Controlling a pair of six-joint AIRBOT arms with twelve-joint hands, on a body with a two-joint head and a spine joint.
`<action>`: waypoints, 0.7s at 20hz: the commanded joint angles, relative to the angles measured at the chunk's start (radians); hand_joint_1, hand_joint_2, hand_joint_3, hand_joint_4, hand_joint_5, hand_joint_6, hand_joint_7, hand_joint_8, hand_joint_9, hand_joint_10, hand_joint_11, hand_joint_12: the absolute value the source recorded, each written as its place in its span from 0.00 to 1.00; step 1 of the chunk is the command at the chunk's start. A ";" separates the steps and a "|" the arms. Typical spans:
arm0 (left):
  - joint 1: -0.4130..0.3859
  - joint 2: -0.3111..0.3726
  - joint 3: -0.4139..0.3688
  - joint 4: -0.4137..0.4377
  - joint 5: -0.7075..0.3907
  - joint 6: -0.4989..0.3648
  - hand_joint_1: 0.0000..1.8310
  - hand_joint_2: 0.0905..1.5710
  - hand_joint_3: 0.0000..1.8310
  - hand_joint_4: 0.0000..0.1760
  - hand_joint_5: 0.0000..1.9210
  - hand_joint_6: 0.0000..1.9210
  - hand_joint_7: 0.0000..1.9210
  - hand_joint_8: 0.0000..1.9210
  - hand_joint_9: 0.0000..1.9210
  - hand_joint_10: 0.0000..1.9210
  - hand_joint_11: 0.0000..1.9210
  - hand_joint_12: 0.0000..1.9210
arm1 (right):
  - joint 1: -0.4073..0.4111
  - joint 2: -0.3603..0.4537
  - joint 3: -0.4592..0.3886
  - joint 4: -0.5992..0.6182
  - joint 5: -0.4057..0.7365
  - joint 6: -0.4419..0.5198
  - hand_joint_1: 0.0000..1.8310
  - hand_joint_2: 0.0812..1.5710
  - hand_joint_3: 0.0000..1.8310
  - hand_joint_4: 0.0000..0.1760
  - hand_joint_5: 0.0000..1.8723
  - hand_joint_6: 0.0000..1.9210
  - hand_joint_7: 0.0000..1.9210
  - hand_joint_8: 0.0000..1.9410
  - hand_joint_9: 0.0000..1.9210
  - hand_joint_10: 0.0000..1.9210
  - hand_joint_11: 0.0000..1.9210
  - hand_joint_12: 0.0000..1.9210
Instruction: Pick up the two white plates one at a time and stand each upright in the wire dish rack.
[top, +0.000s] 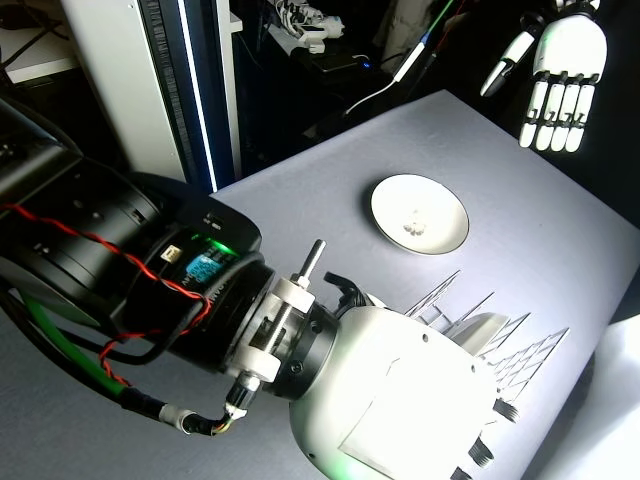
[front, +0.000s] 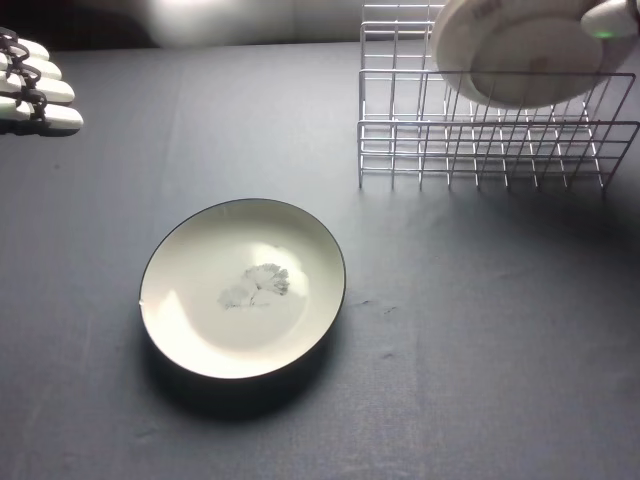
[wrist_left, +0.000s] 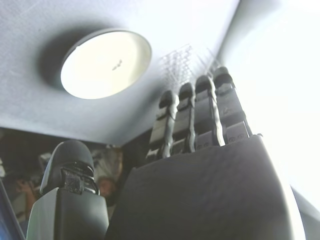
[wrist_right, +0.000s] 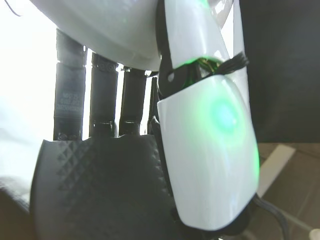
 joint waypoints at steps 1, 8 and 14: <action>-0.015 0.005 0.010 -0.069 0.002 -0.004 0.00 0.73 0.00 0.00 0.02 0.00 0.00 0.00 0.00 0.00 0.00 0.00 | 0.002 0.008 0.007 0.005 0.135 0.010 0.76 0.65 0.00 0.00 0.53 0.47 0.58 0.41 0.56 0.45 0.51 0.49; -0.015 -0.001 0.025 -0.070 -0.007 -0.006 0.00 0.74 0.00 0.00 0.04 0.00 0.02 0.00 0.01 0.00 0.01 0.01 | -0.052 -0.006 0.017 -0.014 0.152 0.010 0.76 0.65 0.00 0.00 0.53 0.49 0.58 0.40 0.56 0.45 0.53 0.46; -0.015 0.000 0.019 -0.066 -0.005 -0.006 0.00 0.74 0.00 0.00 0.04 0.00 0.03 0.00 0.01 0.00 0.01 0.01 | -0.084 -0.007 0.017 -0.024 0.160 0.008 0.76 0.66 0.00 0.00 0.52 0.48 0.56 0.44 0.56 0.48 0.50 0.47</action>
